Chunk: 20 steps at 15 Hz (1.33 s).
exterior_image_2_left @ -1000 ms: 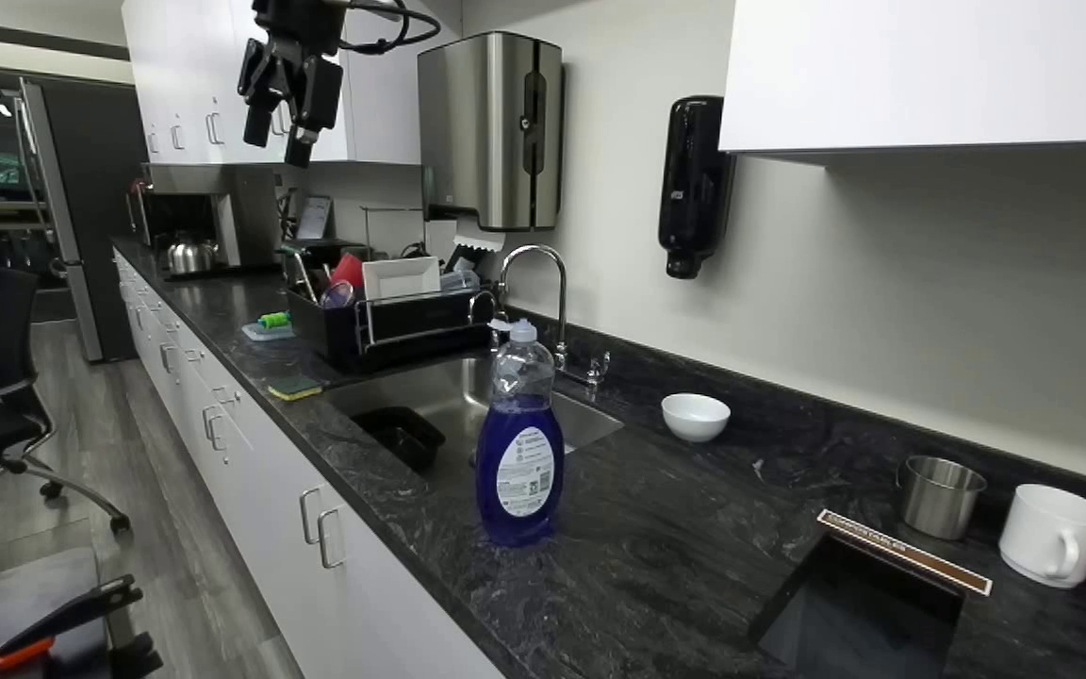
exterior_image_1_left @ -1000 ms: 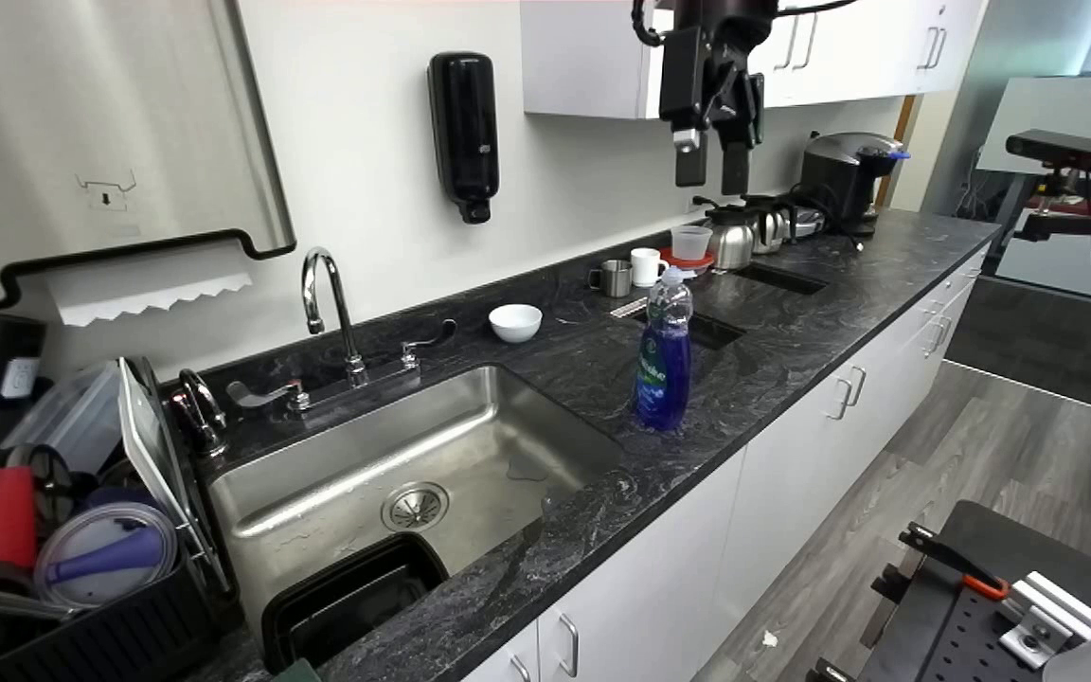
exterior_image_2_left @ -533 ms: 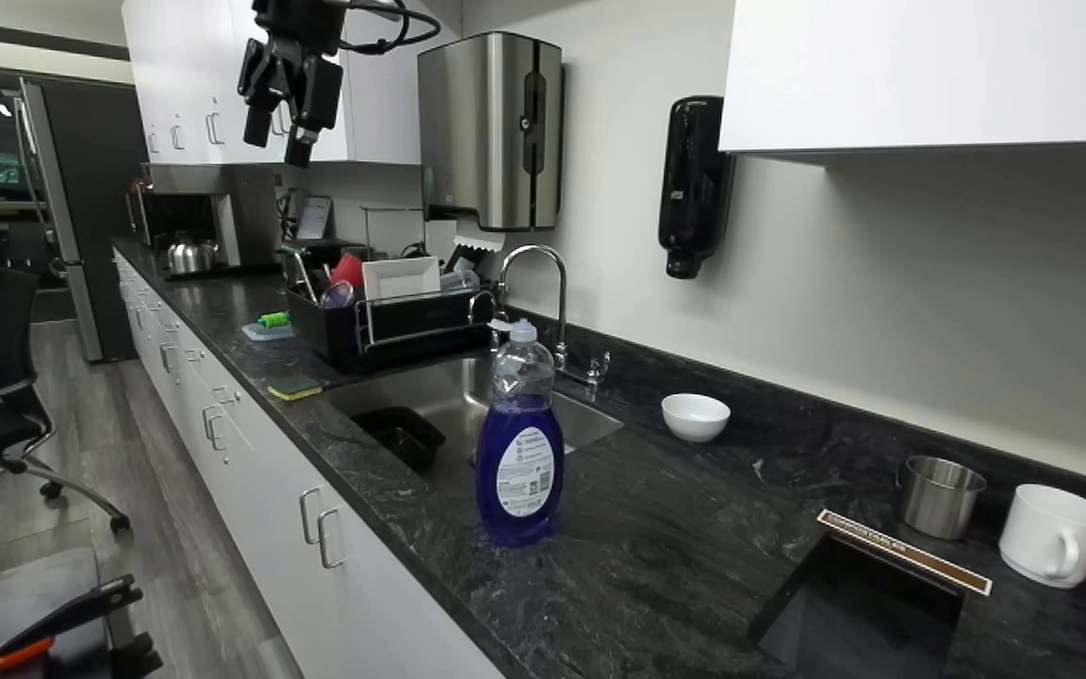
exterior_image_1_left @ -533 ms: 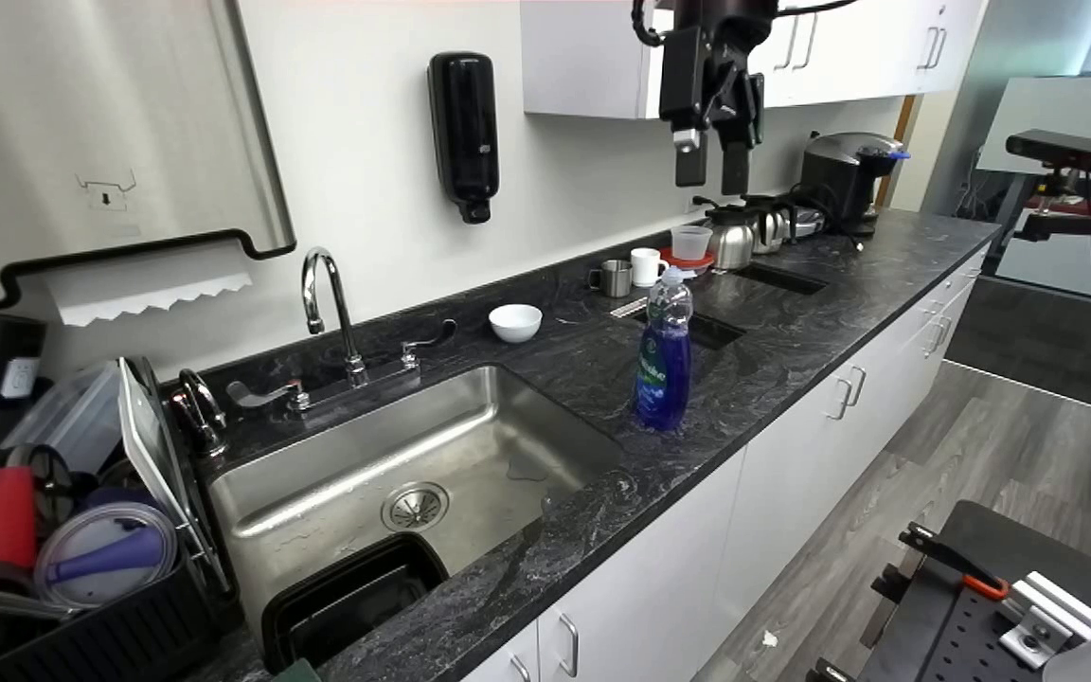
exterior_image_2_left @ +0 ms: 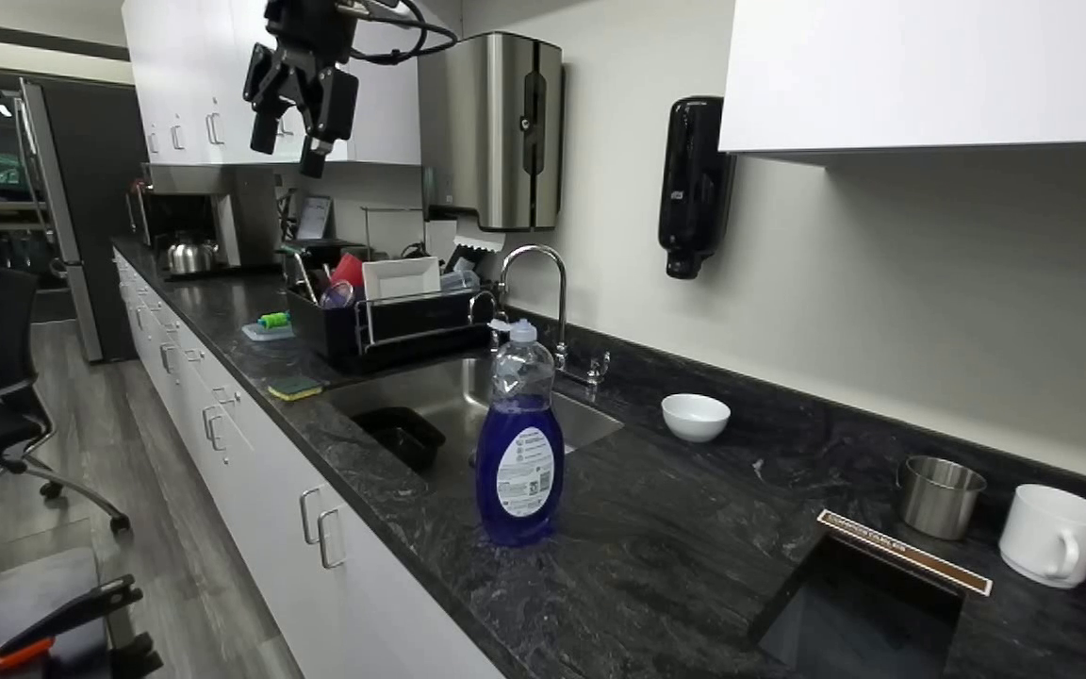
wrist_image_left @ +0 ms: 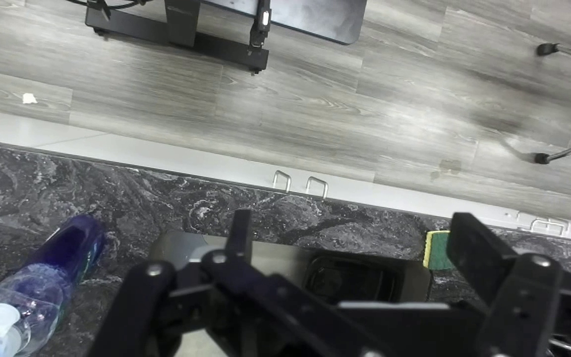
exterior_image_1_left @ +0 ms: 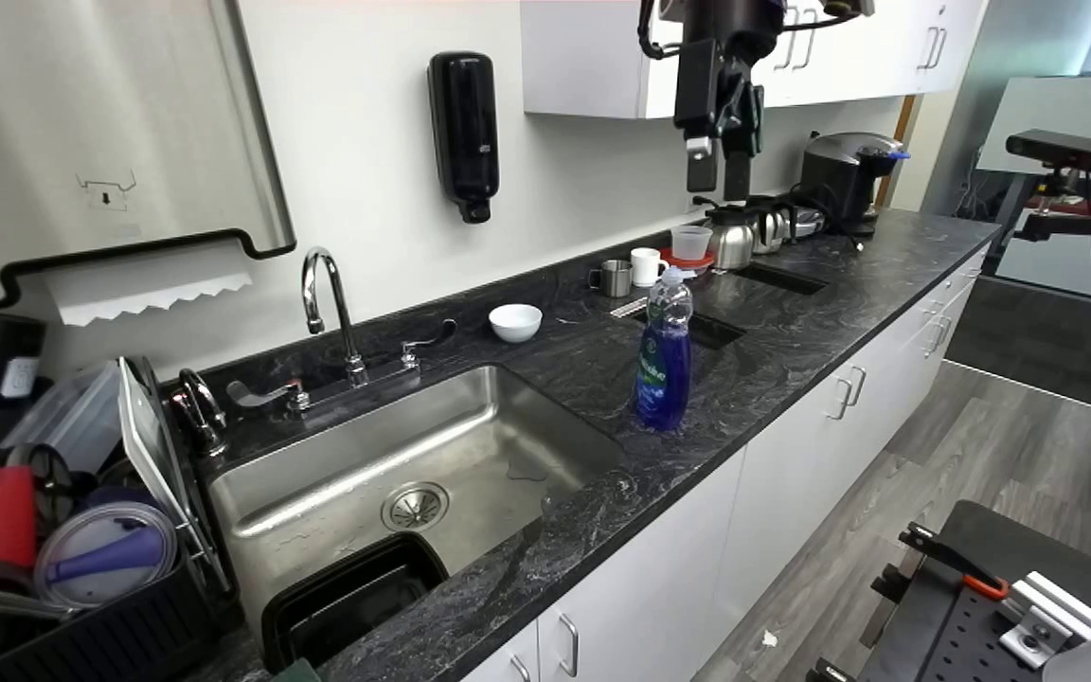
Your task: Pick up the dish soap bottle
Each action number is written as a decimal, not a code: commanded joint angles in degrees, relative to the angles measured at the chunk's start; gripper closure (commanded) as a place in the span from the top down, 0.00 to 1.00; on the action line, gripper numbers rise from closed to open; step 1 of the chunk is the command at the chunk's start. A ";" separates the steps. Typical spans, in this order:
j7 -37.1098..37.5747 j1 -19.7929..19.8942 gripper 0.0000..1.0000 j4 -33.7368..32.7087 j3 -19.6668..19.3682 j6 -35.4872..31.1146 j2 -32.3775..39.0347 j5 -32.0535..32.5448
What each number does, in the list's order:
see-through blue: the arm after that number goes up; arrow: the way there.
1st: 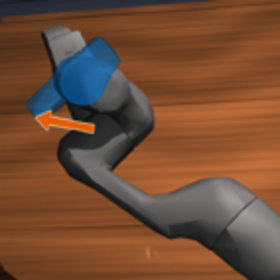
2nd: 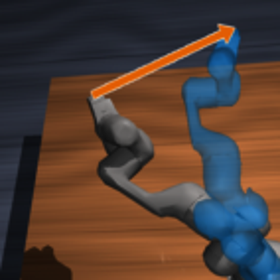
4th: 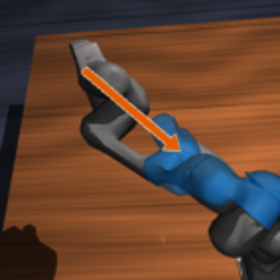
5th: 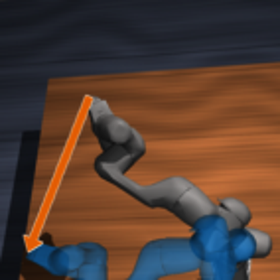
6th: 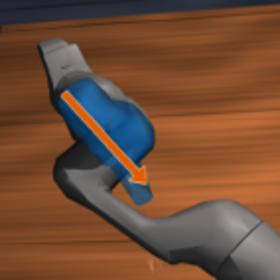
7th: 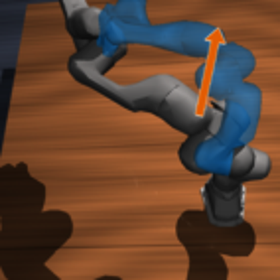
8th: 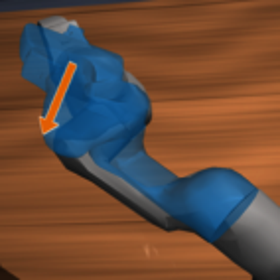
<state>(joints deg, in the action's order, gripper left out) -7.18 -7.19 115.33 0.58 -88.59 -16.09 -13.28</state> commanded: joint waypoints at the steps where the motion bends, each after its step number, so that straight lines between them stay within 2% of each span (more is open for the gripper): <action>1: -4.49 1.60 1.00 2.30 -0.70 -2.49 -1.28 -0.93; 8: -14.72 3.27 1.00 4.71 -4.20 -6.03 -1.80 -1.48; 15: -34.20 4.62 1.00 7.15 -10.59 -7.72 -1.61 -4.36; 20: -46.62 7.32 1.00 7.35 -14.96 -6.54 1.07 -8.51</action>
<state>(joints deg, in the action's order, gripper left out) -47.98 -1.54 122.17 -13.33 -94.66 -16.19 -18.63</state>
